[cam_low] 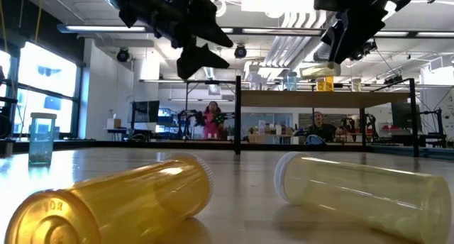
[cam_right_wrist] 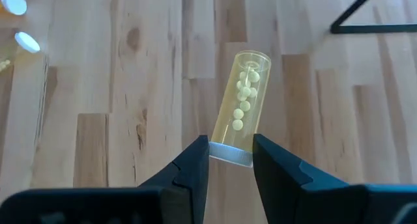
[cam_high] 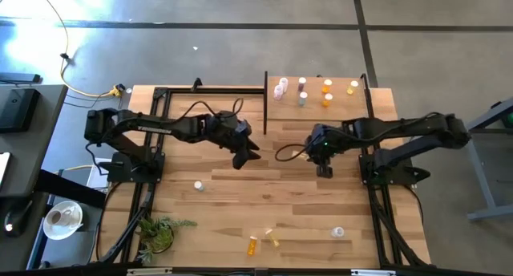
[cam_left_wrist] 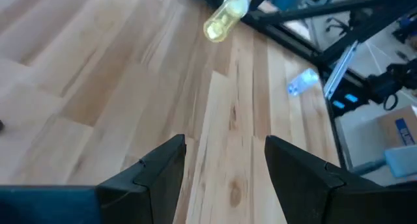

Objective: Pick and place medicine bottles onto shelf by color
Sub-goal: Put the top yellow pill bottle on the shelf aligned with the other yellow pill bottle

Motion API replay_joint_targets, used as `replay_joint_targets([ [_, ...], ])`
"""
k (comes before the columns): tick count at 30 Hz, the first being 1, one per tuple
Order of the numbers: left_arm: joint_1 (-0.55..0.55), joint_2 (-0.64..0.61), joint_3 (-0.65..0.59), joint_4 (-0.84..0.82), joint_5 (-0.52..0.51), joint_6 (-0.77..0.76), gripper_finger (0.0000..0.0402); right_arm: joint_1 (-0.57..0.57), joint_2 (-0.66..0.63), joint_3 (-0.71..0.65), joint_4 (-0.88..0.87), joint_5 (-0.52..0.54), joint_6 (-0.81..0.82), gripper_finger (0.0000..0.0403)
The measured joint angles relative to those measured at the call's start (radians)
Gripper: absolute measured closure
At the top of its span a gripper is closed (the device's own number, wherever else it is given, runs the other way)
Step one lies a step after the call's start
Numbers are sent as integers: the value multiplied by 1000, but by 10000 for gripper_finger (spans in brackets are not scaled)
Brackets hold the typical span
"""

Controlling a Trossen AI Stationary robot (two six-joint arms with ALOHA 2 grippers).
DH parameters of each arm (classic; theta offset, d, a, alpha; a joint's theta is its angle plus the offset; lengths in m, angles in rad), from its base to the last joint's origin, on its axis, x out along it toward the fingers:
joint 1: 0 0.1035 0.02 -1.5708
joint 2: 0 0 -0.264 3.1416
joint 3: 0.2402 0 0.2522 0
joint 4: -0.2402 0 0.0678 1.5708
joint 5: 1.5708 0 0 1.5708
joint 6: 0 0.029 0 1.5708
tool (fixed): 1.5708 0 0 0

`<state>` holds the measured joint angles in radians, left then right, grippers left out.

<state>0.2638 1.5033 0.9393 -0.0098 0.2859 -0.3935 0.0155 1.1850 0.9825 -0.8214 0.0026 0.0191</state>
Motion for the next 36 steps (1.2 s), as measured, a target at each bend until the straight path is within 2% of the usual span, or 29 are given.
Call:
replay_joint_targets([
  [3, 0, 43, 25, 8, 19, 12, 202, 22, 26, 0, 25, -10, -1, 304],
  [11, 4, 150, 126, 8, 168, 62, 202, 86, 84, 0, 124, -115, -56, 304],
  [18, -6, 228, 187, 7, 263, 91, 202, 118, 124, 0, 240, -132, -130, 304],
  [28, -42, 305, 239, 20, 263, 91, 202, 119, 154, 0, 317, -139, -159, 304],
  [36, -58, 307, 248, 59, 263, 91, 202, 115, 154, 0, 328, -131, -159, 304],
])
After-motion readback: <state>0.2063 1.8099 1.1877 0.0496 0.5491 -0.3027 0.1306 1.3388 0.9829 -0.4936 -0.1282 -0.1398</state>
